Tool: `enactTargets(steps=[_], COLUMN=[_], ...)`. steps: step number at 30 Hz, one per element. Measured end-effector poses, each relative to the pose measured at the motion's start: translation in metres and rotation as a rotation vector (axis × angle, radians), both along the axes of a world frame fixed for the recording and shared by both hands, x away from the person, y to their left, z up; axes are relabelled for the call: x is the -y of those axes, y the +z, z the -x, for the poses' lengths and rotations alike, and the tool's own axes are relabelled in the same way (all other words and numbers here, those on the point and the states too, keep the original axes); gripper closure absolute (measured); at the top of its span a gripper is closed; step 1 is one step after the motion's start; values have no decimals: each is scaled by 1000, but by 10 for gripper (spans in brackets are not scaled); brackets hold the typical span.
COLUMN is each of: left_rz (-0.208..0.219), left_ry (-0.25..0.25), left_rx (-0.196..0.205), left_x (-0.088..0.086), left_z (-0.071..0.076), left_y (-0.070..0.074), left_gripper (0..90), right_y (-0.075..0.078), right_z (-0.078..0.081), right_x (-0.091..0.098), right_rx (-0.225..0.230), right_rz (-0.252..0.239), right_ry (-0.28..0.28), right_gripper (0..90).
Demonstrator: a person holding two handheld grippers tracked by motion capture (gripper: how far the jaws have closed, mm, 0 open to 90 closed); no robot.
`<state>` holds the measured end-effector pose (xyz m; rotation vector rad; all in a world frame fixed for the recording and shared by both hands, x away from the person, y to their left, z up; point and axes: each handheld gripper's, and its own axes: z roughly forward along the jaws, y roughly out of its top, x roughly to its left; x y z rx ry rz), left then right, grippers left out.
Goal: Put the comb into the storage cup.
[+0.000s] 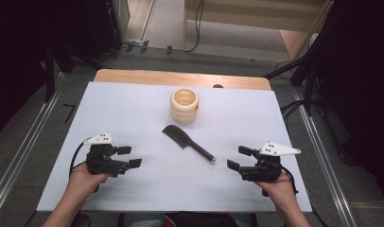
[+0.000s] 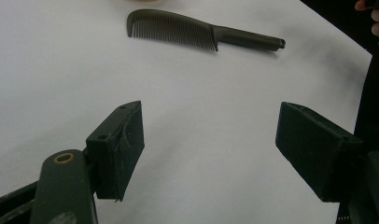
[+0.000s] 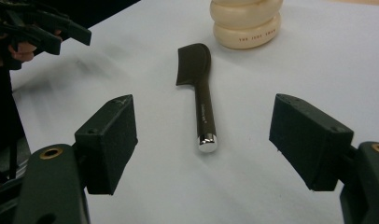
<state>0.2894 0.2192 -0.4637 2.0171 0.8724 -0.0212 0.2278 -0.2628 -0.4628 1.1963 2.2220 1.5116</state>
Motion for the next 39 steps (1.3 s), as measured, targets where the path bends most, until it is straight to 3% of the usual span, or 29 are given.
enactTargets(steps=[25,39], left_rz=[-1,3], left_ry=[1,0], left_rx=[-3,-3], left_x=[1,0], left_z=[0,0], left_y=[0,0], left_gripper=[242,242], right_y=[1,-12], right_z=[-43,-69], right_x=[-41,-70], right_rx=[19,-25], right_rz=[26,74], right_ry=[13,20], right_gripper=[208,219])
